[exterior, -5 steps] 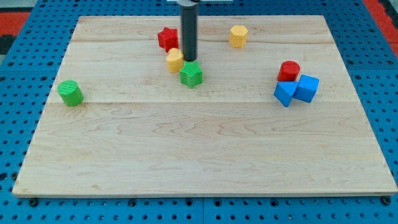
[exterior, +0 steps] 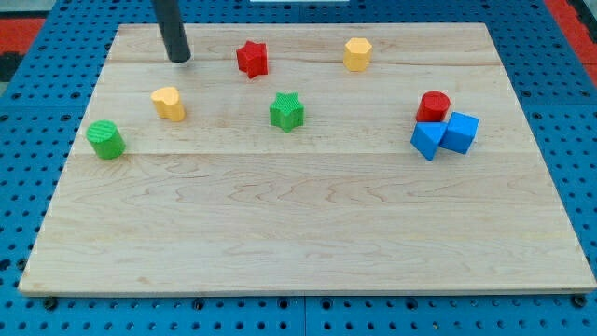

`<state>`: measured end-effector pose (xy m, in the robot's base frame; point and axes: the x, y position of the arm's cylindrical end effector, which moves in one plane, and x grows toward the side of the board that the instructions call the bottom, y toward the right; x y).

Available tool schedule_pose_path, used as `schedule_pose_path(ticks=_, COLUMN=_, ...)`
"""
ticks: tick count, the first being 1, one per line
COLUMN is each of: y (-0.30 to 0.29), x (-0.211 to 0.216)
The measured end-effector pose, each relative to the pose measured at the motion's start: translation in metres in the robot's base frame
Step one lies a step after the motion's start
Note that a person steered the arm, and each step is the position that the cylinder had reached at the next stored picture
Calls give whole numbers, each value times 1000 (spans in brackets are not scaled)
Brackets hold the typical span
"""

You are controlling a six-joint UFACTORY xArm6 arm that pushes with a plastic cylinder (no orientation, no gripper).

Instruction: Move the red star top left to the red circle

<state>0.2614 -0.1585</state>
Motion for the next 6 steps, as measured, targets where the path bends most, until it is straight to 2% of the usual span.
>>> schedule_pose_path(ticks=1, y=58, x=-4)
schedule_pose_path(ticks=3, y=221, x=37)
schedule_pose_path(ticks=4, y=262, x=50)
schedule_pose_path(ticks=6, y=293, x=46)
